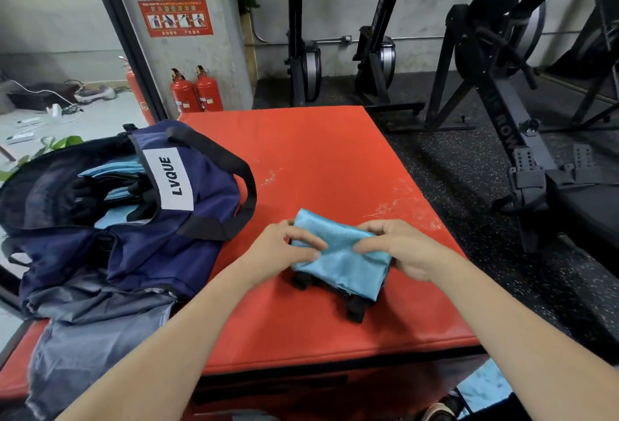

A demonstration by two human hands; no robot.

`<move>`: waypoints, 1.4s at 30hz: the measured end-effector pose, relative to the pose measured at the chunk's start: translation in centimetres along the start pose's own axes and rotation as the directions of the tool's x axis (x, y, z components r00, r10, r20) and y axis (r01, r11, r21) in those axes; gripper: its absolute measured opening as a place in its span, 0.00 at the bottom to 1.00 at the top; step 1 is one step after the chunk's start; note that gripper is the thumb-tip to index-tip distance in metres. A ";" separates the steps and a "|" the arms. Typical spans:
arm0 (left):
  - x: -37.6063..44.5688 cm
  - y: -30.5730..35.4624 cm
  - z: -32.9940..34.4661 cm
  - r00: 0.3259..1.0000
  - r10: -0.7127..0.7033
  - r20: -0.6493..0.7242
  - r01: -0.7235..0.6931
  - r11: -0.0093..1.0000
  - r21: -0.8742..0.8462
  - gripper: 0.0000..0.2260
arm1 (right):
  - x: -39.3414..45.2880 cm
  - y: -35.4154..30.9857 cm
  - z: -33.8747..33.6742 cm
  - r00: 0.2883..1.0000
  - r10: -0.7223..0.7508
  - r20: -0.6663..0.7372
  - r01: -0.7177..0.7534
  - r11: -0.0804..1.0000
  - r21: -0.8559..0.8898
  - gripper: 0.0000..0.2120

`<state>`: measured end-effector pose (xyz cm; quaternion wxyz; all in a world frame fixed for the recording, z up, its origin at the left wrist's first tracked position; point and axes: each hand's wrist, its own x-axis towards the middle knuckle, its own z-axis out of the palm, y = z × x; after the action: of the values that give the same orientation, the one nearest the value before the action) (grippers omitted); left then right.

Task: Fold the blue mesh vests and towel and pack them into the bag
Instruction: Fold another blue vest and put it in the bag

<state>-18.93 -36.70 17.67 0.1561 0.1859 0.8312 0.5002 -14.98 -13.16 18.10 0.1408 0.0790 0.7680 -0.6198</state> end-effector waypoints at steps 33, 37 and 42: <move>-14.9 -5.1 -19.6 0.373 -0.079 -0.924 -0.081 0.990 -0.117 0.10 | 4.3 -15.1 27.7 0.741 -0.653 -0.157 0.622 0.756 -0.206 0.06; -15.3 -6.9 -22.8 0.322 -0.156 -0.934 -0.067 0.980 -0.187 0.16 | 7.6 -17.1 32.1 0.810 -0.579 -0.095 0.553 0.807 -0.208 0.09; -13.9 -7.6 -25.4 0.295 -0.140 -0.945 -0.056 0.985 -0.164 0.17 | 11.4 -17.8 35.4 0.873 -0.474 -0.114 0.456 0.877 -0.152 0.11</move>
<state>-19.15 -66.01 23.39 -0.3394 -0.1827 0.7216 0.5752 -26.89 -52.16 24.23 -0.0656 -0.0711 0.8086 -0.5803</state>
